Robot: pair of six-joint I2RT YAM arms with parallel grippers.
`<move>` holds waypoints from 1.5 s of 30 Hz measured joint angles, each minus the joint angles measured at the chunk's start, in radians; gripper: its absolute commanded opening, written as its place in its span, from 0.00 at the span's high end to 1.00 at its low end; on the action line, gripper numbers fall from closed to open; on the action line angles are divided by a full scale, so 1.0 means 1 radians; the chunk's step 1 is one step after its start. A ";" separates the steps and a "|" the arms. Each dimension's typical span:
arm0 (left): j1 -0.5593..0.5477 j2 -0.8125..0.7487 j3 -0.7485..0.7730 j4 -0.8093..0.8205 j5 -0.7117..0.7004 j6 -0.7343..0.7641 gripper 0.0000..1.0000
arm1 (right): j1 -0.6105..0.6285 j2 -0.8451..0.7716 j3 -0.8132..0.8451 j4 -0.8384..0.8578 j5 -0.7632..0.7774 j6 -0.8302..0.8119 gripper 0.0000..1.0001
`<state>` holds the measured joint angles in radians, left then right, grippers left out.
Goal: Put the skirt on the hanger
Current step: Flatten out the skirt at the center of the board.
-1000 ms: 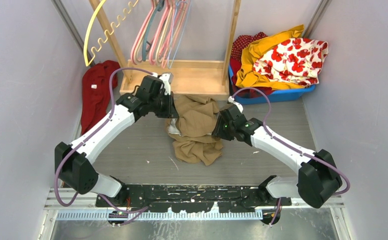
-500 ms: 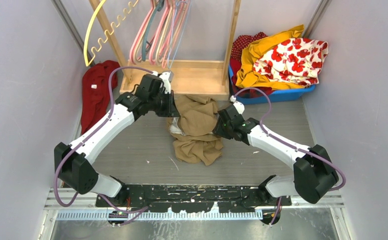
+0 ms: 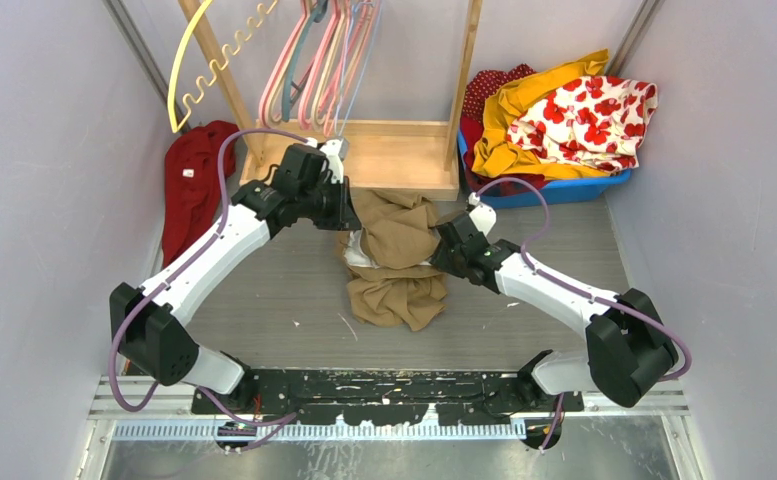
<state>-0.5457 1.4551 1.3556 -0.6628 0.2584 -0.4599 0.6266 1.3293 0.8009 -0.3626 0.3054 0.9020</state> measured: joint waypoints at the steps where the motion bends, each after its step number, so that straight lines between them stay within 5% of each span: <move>1: 0.000 0.000 0.000 0.000 0.000 0.000 1.00 | 0.000 0.000 -0.001 0.003 0.008 0.003 0.59; 27: 0.006 0.002 0.003 -0.002 0.013 0.023 1.00 | 0.000 0.044 -0.001 0.101 0.098 0.075 0.52; 45: 0.012 0.002 0.003 -0.002 0.023 0.023 1.00 | -0.033 0.046 -0.001 0.109 0.106 0.077 0.63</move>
<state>-0.5335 1.4574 1.3590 -0.6643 0.2810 -0.4370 0.5938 1.3754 0.8001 -0.2535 0.4110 0.9794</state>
